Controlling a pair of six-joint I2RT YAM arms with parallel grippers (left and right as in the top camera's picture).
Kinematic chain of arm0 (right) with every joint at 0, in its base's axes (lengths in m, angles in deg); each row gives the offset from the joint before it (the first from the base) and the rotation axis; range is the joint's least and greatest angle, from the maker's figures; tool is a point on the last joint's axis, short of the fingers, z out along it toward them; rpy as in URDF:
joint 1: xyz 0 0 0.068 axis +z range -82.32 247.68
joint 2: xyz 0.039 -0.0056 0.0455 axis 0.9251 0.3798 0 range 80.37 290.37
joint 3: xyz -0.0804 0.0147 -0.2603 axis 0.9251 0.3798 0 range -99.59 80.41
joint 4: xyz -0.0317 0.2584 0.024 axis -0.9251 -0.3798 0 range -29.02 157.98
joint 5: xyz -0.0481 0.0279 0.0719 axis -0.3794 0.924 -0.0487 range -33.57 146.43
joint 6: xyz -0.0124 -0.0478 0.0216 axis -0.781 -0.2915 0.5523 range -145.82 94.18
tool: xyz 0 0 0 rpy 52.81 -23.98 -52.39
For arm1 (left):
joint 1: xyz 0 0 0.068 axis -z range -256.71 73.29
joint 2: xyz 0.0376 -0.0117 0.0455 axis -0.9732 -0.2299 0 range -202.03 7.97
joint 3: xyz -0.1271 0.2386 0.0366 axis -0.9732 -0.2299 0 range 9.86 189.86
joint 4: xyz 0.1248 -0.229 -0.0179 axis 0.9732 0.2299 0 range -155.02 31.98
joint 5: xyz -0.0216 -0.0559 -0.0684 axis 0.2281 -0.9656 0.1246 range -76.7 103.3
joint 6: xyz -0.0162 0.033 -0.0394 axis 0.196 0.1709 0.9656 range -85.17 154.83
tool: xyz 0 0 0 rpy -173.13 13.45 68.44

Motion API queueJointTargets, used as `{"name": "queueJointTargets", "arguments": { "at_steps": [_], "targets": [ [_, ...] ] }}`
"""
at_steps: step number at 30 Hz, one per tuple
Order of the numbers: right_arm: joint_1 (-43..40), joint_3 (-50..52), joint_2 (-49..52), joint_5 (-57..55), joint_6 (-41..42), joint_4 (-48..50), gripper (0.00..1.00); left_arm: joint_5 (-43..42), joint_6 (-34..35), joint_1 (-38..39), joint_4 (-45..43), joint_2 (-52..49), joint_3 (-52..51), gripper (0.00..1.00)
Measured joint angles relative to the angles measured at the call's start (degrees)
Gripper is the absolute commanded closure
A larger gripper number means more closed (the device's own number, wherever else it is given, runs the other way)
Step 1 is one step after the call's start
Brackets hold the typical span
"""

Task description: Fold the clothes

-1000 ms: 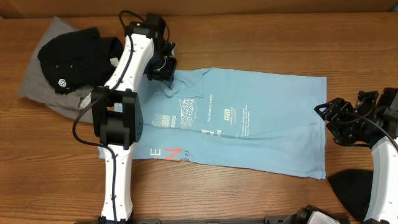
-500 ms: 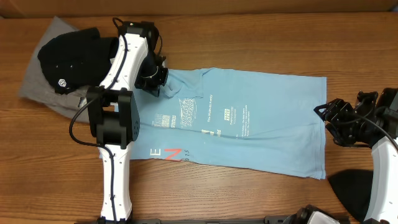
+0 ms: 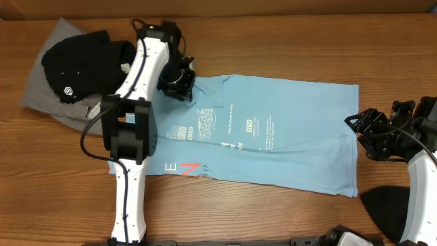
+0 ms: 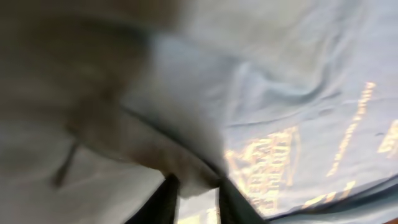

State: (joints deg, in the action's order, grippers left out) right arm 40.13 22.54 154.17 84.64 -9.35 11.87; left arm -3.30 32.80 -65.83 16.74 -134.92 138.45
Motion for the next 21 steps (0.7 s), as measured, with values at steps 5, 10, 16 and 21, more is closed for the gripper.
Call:
{"name": "queueJointTargets", "arguments": {
  "at_steps": [5,10,16,21],
  "targets": [
    [0.0,0.0,0.0,0.0,0.0,0.5,0.3,-1.4,-1.7,4.2,-1.1,0.0,0.0,0.73],
    [0.0,0.0,0.0,0.0,0.0,0.5,0.3,2.6,-2.7,9.4,-4.3,0.0,0.0,0.59],
    [0.0,0.0,0.0,0.0,0.0,0.4,0.3,8.3,-2.6,12.6,-6.2,0.0,0.0,0.6],
    [0.0,0.0,0.0,-0.1,0.0,0.4,0.3,11.4,-2.6,12.3,-7.0,0.0,0.0,0.56]
  ]
}}
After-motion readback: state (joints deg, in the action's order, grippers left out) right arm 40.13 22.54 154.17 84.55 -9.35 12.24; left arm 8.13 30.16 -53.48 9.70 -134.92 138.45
